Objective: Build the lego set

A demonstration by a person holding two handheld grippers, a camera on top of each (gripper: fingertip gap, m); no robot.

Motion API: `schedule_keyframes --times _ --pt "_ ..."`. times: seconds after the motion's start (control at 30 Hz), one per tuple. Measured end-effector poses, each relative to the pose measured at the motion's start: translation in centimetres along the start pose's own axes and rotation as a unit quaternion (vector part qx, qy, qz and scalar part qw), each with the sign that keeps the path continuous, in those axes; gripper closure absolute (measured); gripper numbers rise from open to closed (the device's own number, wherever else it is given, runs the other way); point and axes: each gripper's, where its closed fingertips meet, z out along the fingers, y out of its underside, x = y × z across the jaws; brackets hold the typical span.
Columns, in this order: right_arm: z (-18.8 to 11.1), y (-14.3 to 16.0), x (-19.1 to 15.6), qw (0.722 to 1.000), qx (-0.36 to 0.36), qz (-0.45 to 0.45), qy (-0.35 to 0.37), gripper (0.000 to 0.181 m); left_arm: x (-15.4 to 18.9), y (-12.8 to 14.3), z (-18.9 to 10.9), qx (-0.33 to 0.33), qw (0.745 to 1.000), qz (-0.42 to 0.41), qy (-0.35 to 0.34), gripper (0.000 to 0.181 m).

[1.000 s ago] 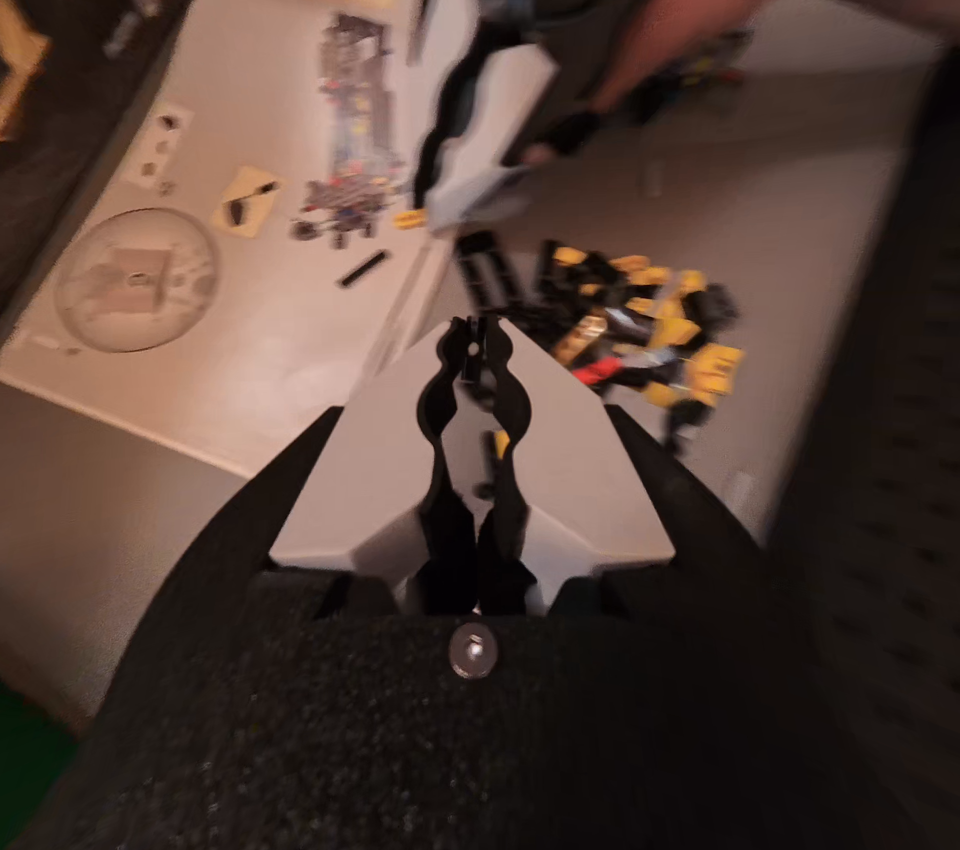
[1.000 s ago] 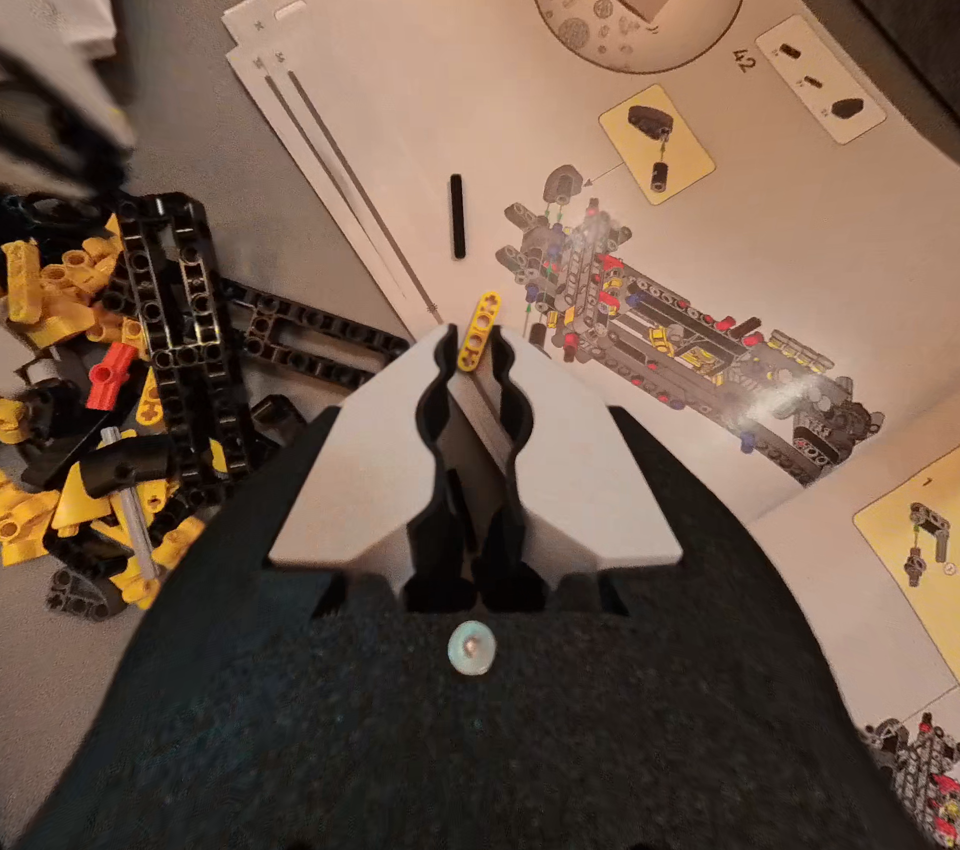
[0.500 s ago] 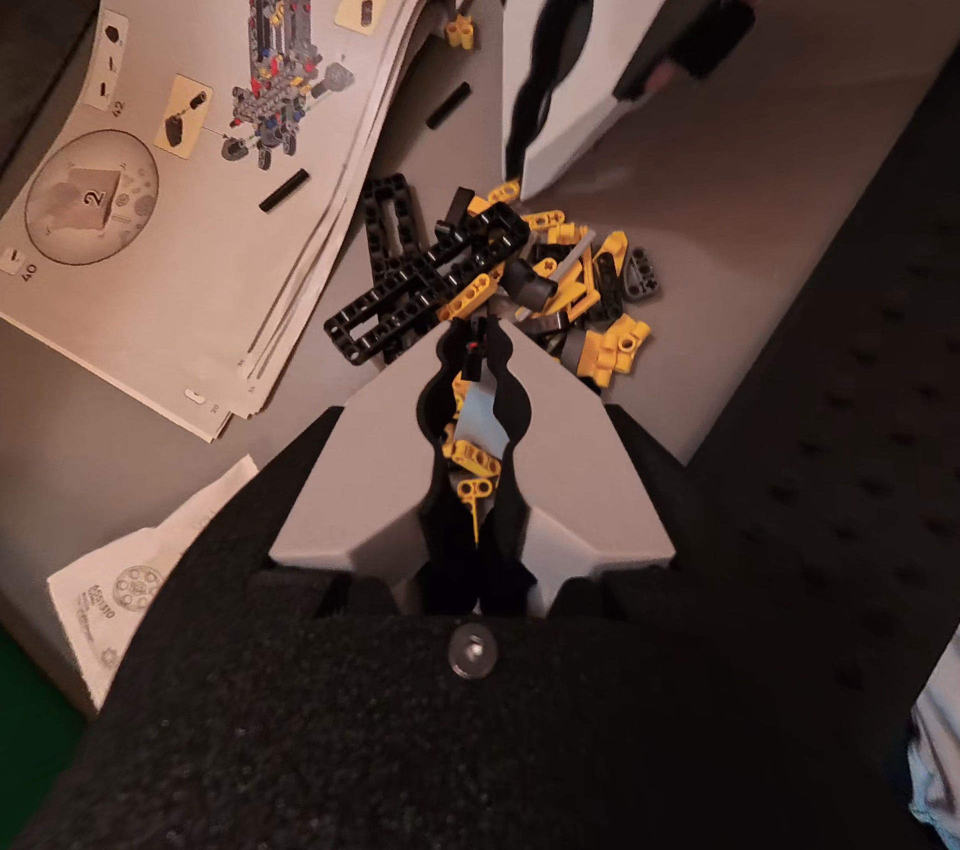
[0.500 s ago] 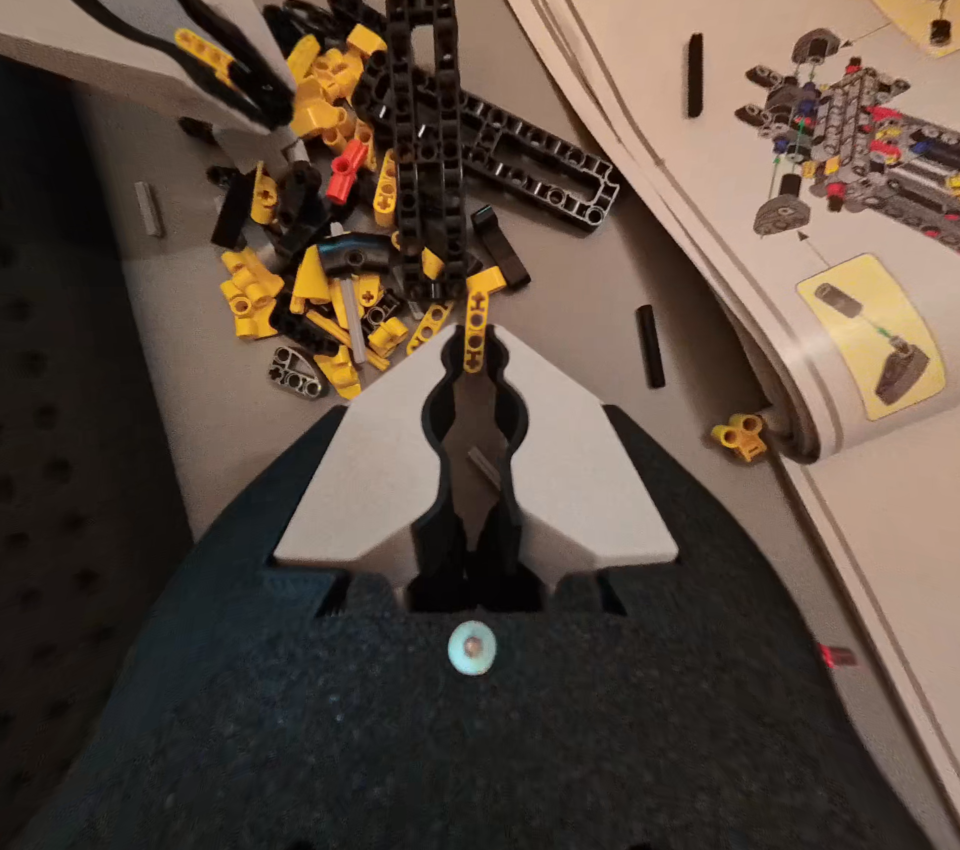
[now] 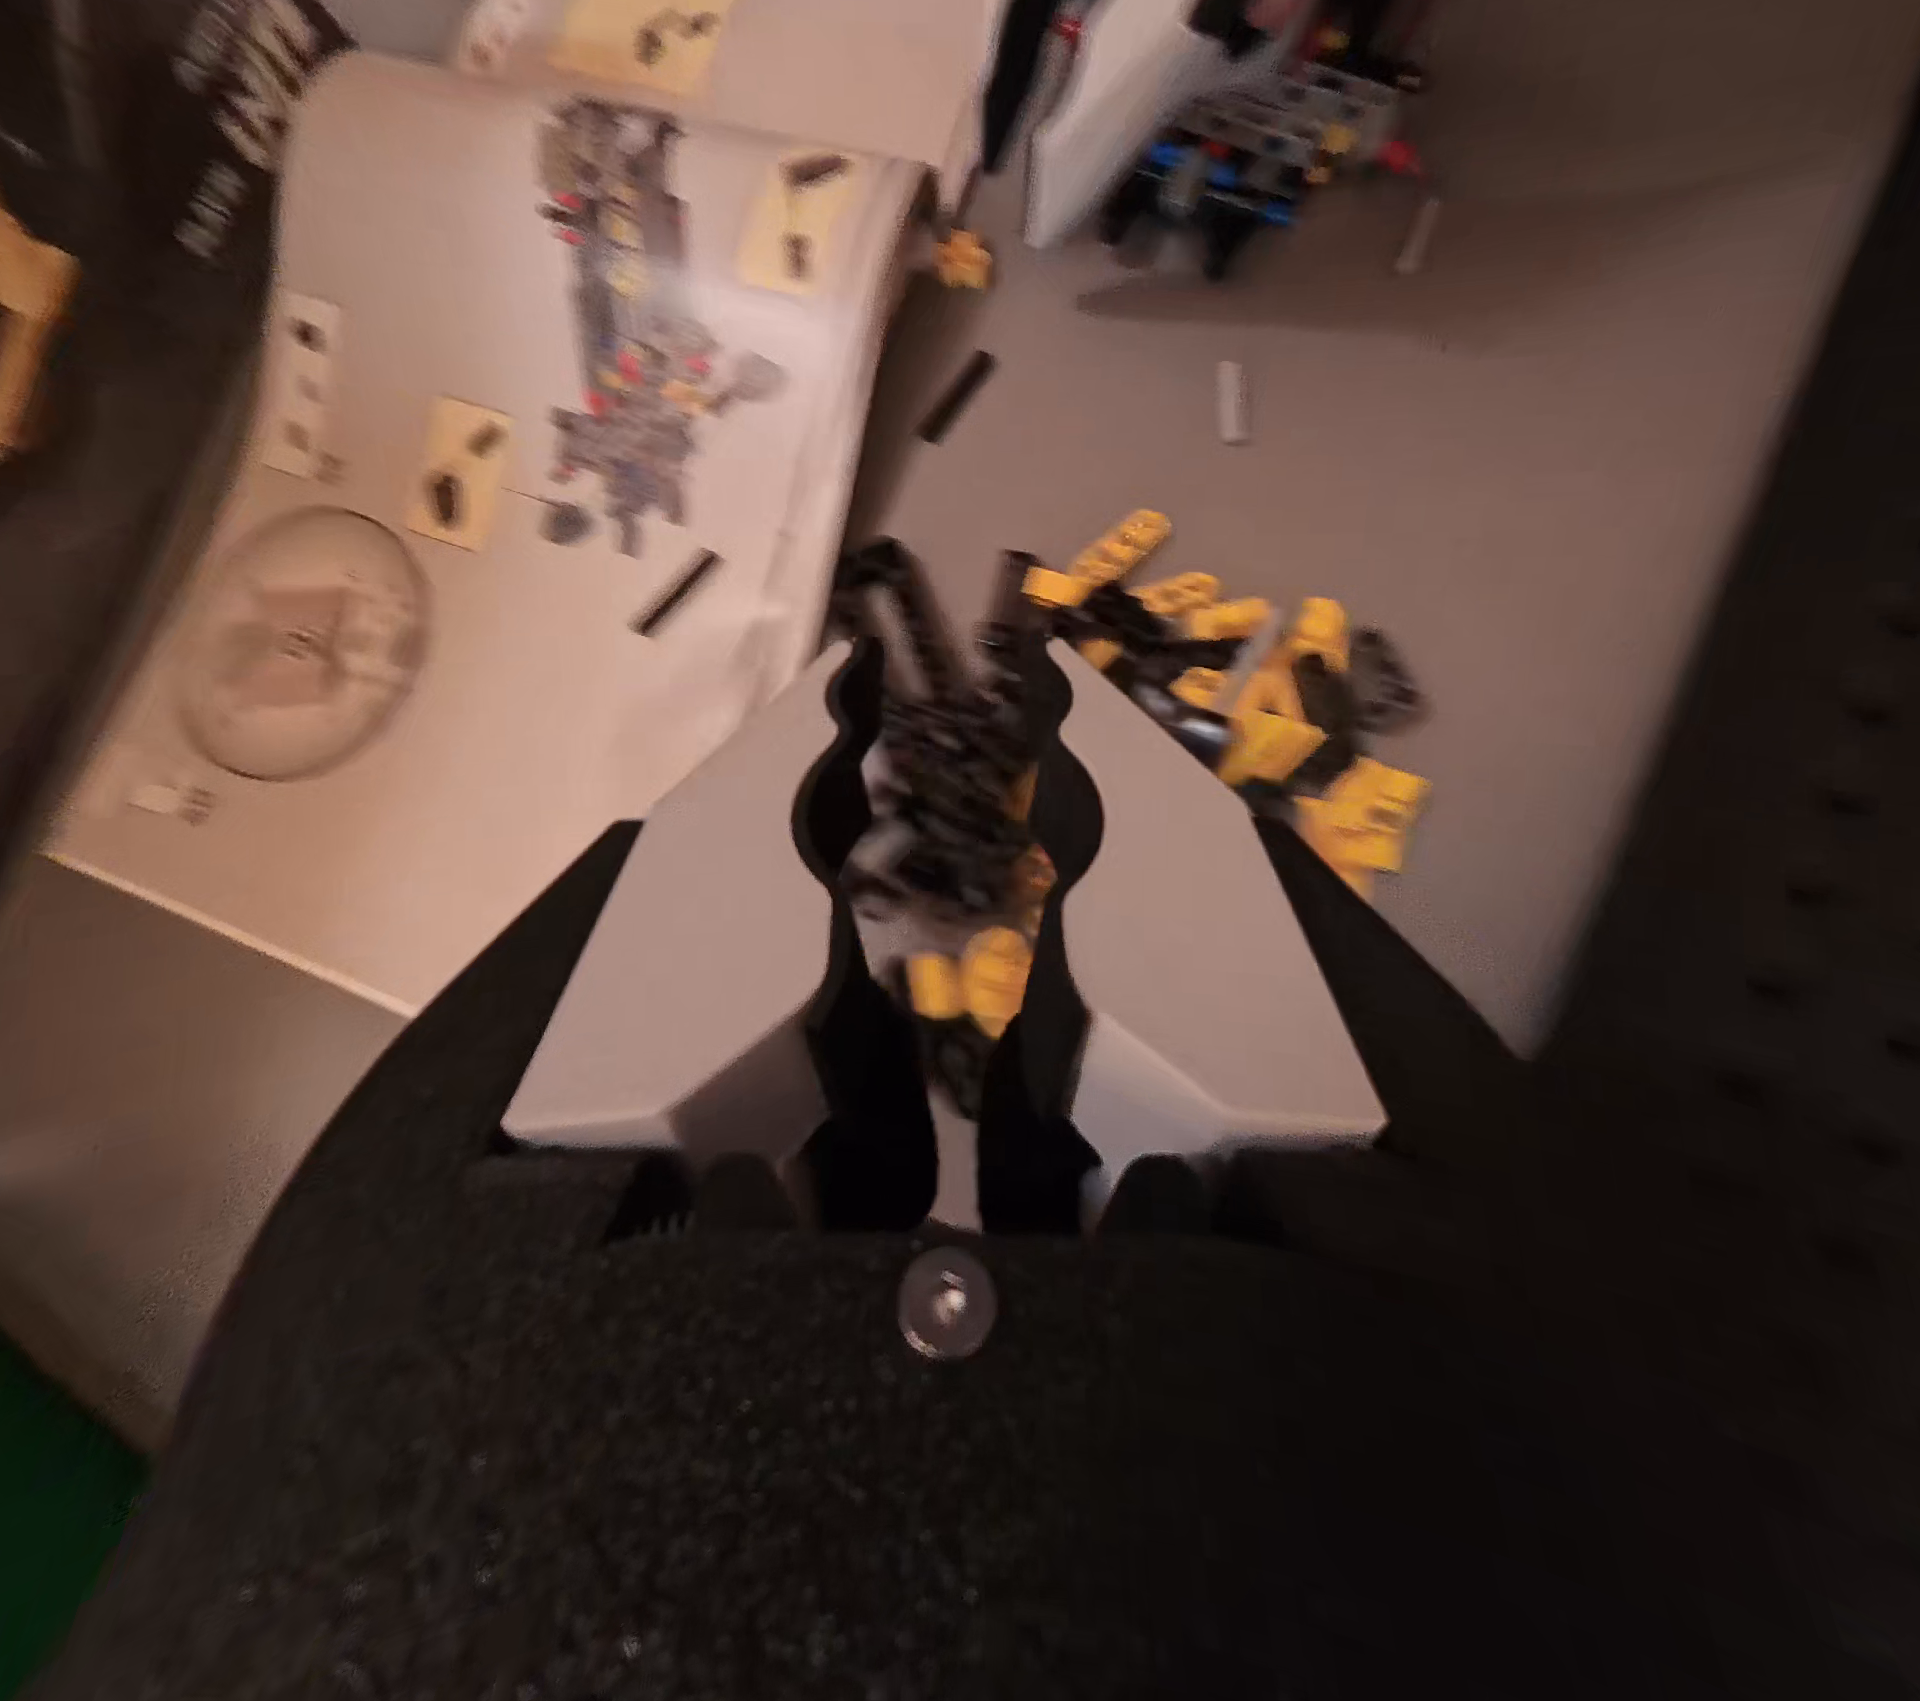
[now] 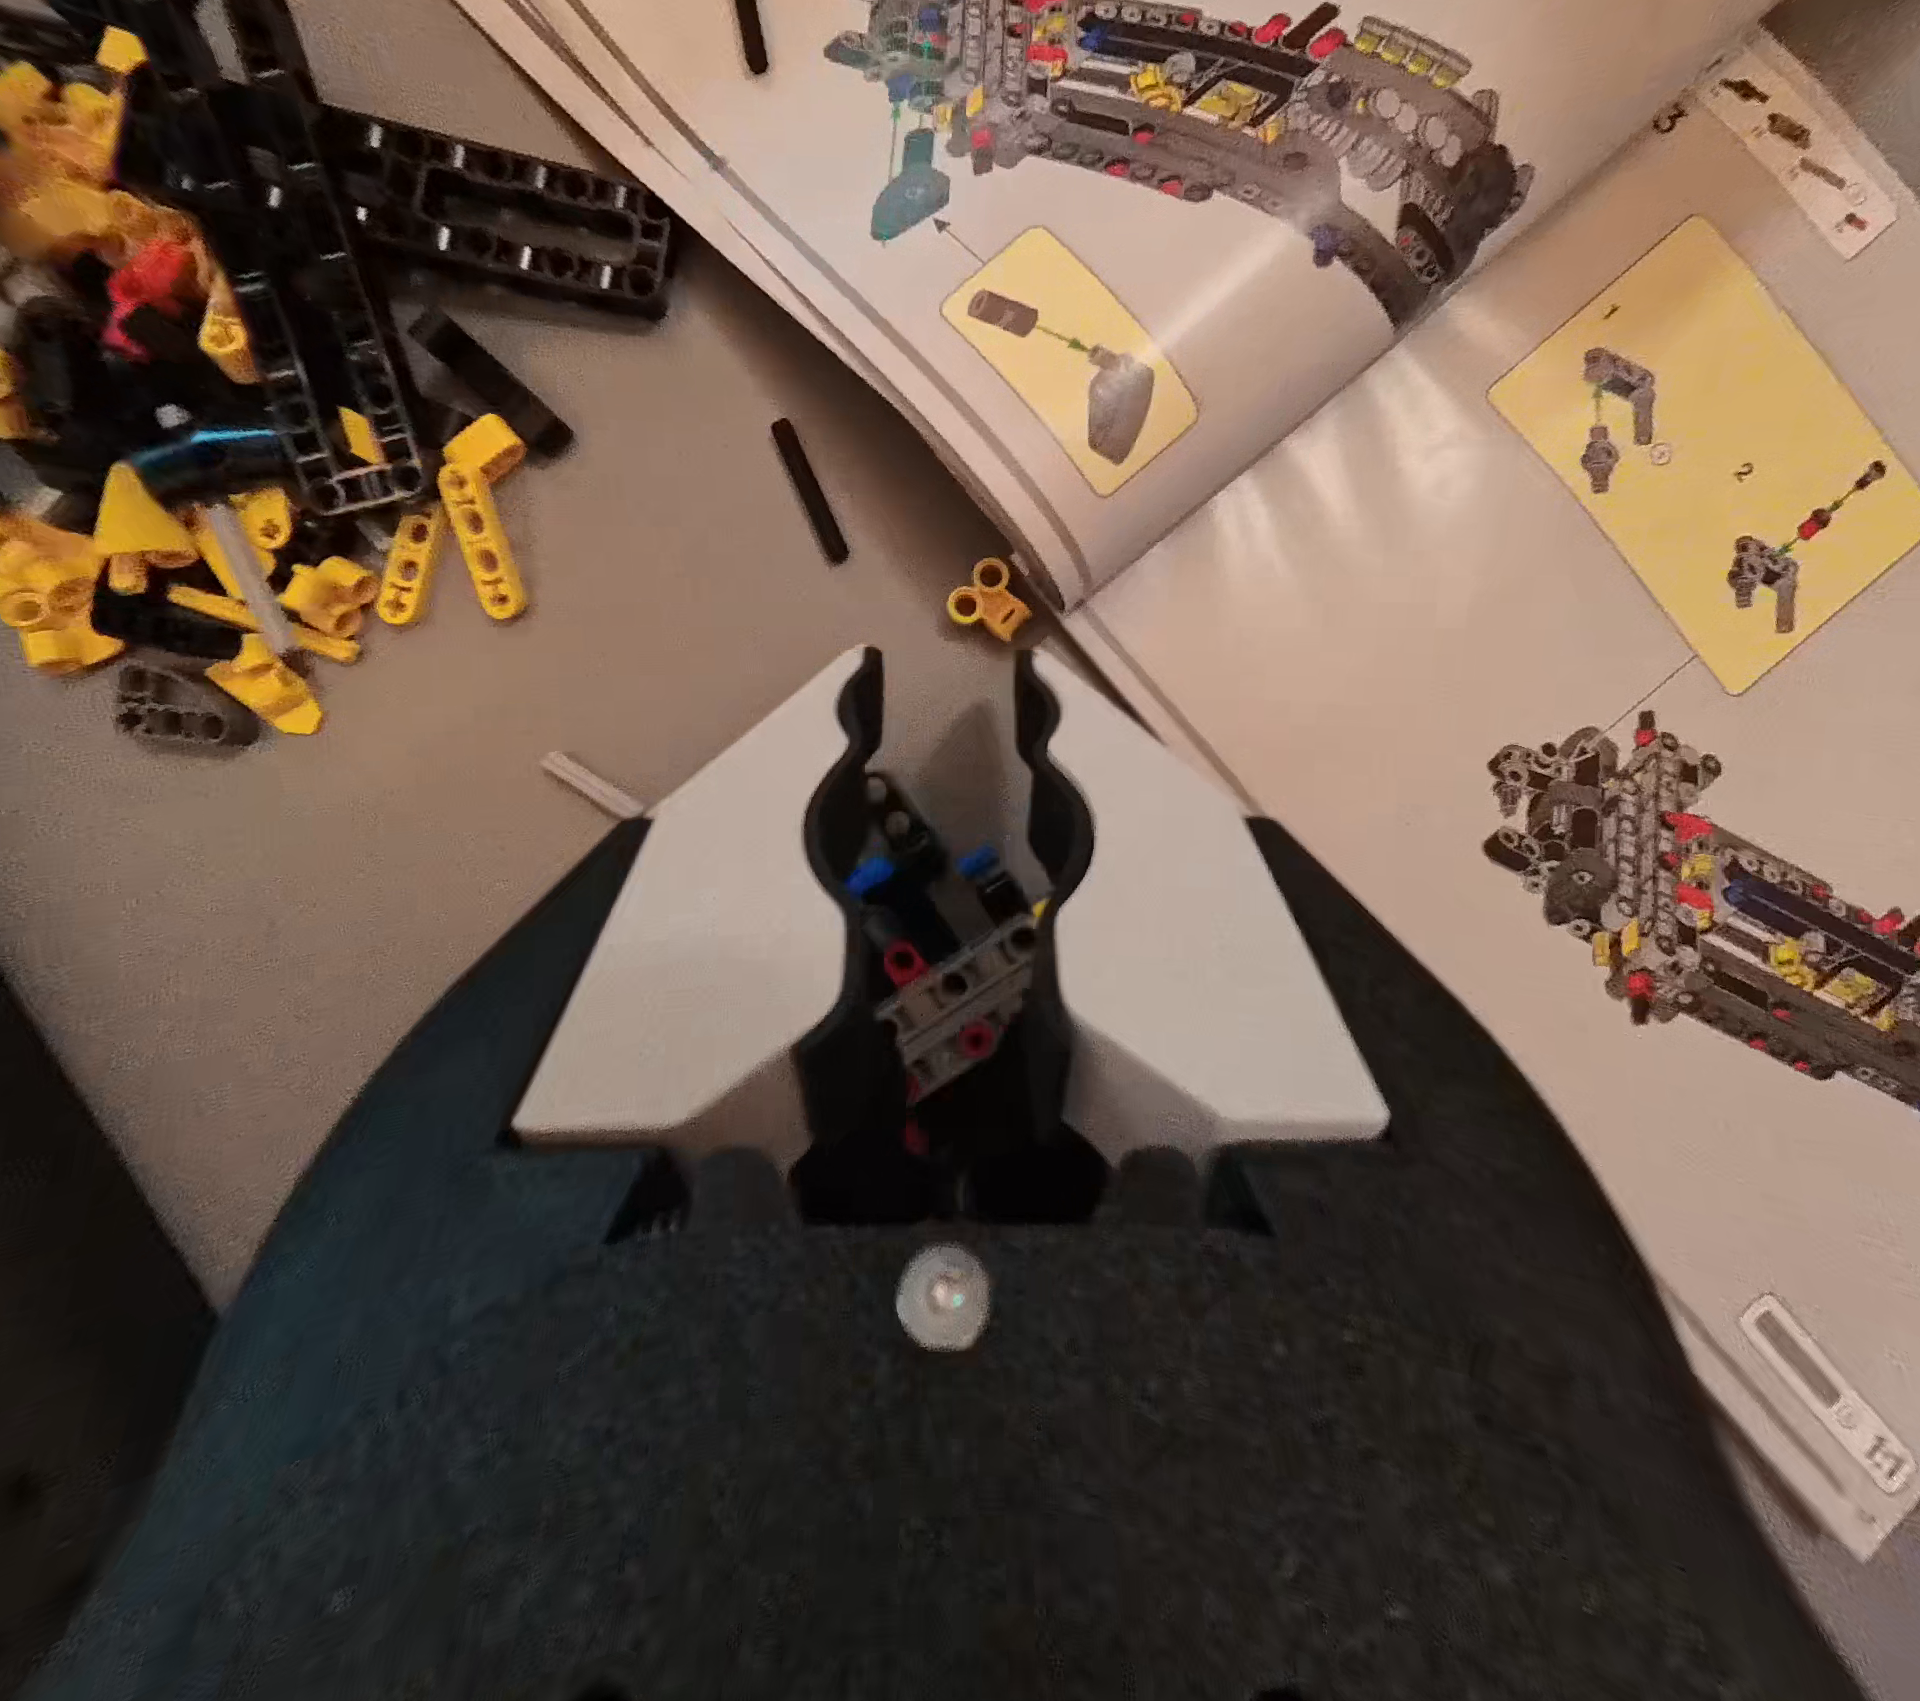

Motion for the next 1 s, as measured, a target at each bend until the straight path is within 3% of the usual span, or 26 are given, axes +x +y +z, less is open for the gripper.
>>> schedule_keyframes --times 0.13,0.23,0.37,0.5,0.53,0.6,0.67,0.87,1.0 --pt "2.0 0.3 0.4 0.999 -0.041 -0.003 0.002 0.154 -6.7 0.1 3.0 -0.039 0.997 0.066 -0.021 0.154" --pt "2.4 -0.1 0.6 0.999 -0.046 0.021 -0.007 0.159 -8.9 1.6 5.5 -0.091 0.988 0.122 0.015 0.152" --pt "2.7 -0.4 0.5 0.998 -0.059 0.008 -0.005 0.165 -8.4 3.0 6.8 -0.125 0.980 0.119 0.103 0.156" --pt "2.2 -0.3 -0.6 0.998 -0.062 0.001 -0.026 0.165 -8.4 2.9 7.1 -0.123 0.977 0.135 0.108 0.158" --pt "1.7 -0.7 -1.3 0.998 -0.049 0.002 -0.038 0.165 -8.4 2.9 7.2 -0.123 0.977 0.137 0.107 0.166" --pt "0.4 -2.3 -4.0 0.996 -0.001 -0.012 -0.091 0.165 -8.6 3.1 7.3 -0.127 0.976 0.141 0.102 0.179" --pt "0.2 -3.1 -6.1 0.994 0.012 -0.029 -0.109 0.165 -8.7 3.1 7.2 -0.125 0.978 0.140 0.093 0.179" --pt "3.1 -2.1 -7.6 0.991 -0.040 -0.075 -0.103 0.165 -5.5 3.4 3.0 -0.099 0.982 0.109 0.119 0.179" --pt "3.4 -2.0 -8.2 0.989 -0.045 -0.081 -0.117 0.165 -4.0 6.7 1.6 -0.167 0.974 0.094 0.118 0.179"
